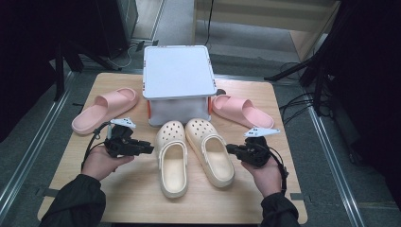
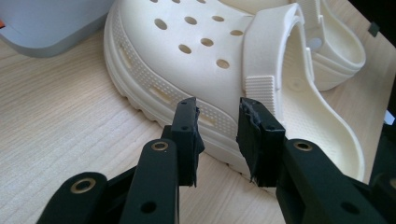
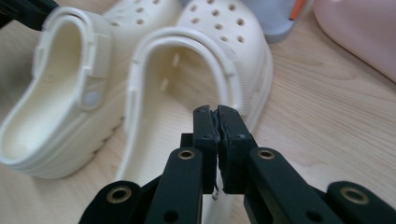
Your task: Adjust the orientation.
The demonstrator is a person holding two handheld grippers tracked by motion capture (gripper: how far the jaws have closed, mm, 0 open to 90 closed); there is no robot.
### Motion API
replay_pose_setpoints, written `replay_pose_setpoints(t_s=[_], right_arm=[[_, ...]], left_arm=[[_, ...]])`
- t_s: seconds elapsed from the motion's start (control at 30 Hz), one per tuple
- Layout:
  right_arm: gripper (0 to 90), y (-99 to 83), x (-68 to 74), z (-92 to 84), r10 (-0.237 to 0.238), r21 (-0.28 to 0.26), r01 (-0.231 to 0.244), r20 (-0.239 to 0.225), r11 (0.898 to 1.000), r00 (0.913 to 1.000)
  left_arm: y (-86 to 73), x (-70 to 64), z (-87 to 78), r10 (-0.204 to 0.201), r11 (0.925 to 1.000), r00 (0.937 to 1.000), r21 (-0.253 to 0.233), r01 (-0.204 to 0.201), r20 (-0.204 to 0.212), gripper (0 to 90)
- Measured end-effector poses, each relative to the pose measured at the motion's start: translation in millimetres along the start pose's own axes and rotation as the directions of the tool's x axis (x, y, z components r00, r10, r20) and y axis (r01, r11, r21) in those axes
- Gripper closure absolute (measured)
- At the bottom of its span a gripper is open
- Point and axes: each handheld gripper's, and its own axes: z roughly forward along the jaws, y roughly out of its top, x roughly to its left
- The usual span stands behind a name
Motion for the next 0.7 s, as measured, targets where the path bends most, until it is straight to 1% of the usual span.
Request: replay_pose_setpoints(t_s=[0.07, 0.1, 0.2, 0.3, 0.37, 0.47, 0.6, 0.63, 0.7], right_arm=[[87.4, -1.3, -9.0, 5.4, 0.013, 0.013, -0.013, 0.018, 1.000, 0.9997], [87.4, -1.3, -12.4, 7.4, 0.023, 0.013, -0.023, 0.016, 1.000, 0.9996], [87.1, -0.5, -19.3, 12.1, 0.027, 0.018, -0.028, 0.035, 0.999, 0.9990], [85.6, -0.4, -23.1, 18.3, 0.008, 0.024, -0.009, 0.056, 1.000, 0.9984], [85.2, -0.5, -25.1, 23.4, -0.006, 0.030, 0.004, 0.073, 1.000, 0.9973], [84.3, -0.6, -30.2, 32.9, -0.017, 0.045, 0.013, 0.087, 0.999, 0.9960], [84.0, -0.4, -34.4, 42.9, -0.011, 0.060, 0.006, 0.088, 0.998, 0.9961], [83.9, -0.1, -34.4, 45.1, 0.001, 0.063, -0.006, 0.082, 0.998, 0.9966], [83.6, 0.5, -34.1, 46.8, 0.005, 0.066, -0.010, 0.075, 0.998, 0.9972]], left_arm=[[-0.8, 1.8, 0.8, -0.001, 1.0000, 1.0000, -0.006, 0.001, -0.005, 67.6], [-1.2, 2.4, 1.6, -0.001, 1.0000, 1.0000, -0.007, 0.001, -0.007, 67.6], [-1.2, 2.9, 5.6, -0.003, 1.0000, 1.0000, 0.000, 0.003, -0.008, 67.5], [-0.2, 2.0, 11.5, 0.000, 1.0000, 1.0000, 0.007, 0.000, -0.003, 67.4], [0.5, 1.1, 14.6, 0.005, 0.9998, 1.0000, 0.018, -0.005, -0.005, 67.1], [0.8, 0.1, 17.7, 0.012, 0.9997, 0.9999, 0.022, -0.012, -0.010, 67.1], [0.7, -0.7, 20.5, 0.008, 0.9995, 1.0000, 0.031, -0.007, -0.006, 66.8], [0.8, -1.0, 21.2, 0.010, 0.9994, 0.9999, 0.035, -0.010, -0.009, 66.8], [0.7, -1.2, 22.5, 0.011, 0.9993, 0.9999, 0.036, -0.011, -0.008, 66.7]])
